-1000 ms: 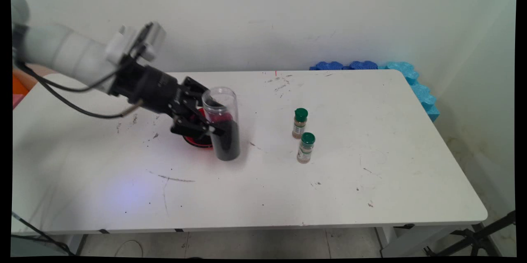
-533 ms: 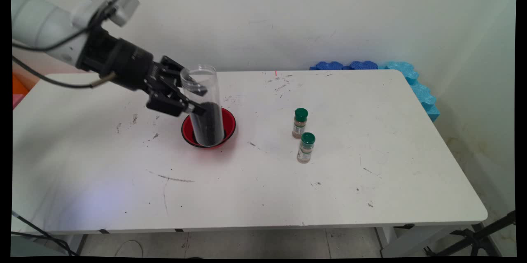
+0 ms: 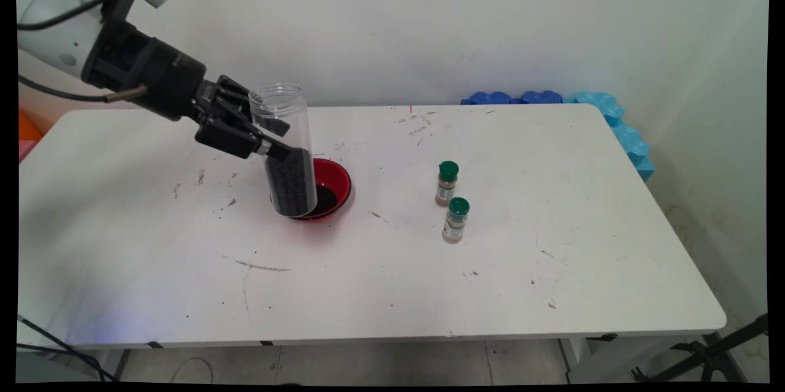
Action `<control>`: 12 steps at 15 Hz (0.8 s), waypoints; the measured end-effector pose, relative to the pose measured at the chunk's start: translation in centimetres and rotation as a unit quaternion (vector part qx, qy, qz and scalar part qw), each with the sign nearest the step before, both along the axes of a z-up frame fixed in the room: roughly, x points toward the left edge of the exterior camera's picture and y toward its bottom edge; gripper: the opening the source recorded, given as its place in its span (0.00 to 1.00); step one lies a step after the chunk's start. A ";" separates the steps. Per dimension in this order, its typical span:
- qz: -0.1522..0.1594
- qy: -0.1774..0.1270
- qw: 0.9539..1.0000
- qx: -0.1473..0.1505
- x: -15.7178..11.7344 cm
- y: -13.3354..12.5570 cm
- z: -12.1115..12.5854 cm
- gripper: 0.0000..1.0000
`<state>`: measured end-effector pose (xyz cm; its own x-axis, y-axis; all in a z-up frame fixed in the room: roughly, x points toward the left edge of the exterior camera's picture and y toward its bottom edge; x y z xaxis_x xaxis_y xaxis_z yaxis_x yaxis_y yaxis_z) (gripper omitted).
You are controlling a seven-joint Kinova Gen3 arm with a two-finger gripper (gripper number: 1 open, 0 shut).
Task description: Pour the black seasoning powder in the red bowl
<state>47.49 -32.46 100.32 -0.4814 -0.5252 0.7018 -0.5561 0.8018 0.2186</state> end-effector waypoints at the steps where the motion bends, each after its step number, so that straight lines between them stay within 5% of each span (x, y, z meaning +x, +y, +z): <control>1: 0.008 0.006 1.000 0.010 0.1 0.0 0.1 0.00; 6: 0.072 0.036 0.995 0.067 0.7 -0.2 -0.1 0.00; 12: 0.151 0.064 0.975 0.147 1.9 -0.4 -2.0 0.00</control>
<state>49.35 -32.82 98.30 -0.1914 -0.8167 0.5443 -0.7101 0.4981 0.4977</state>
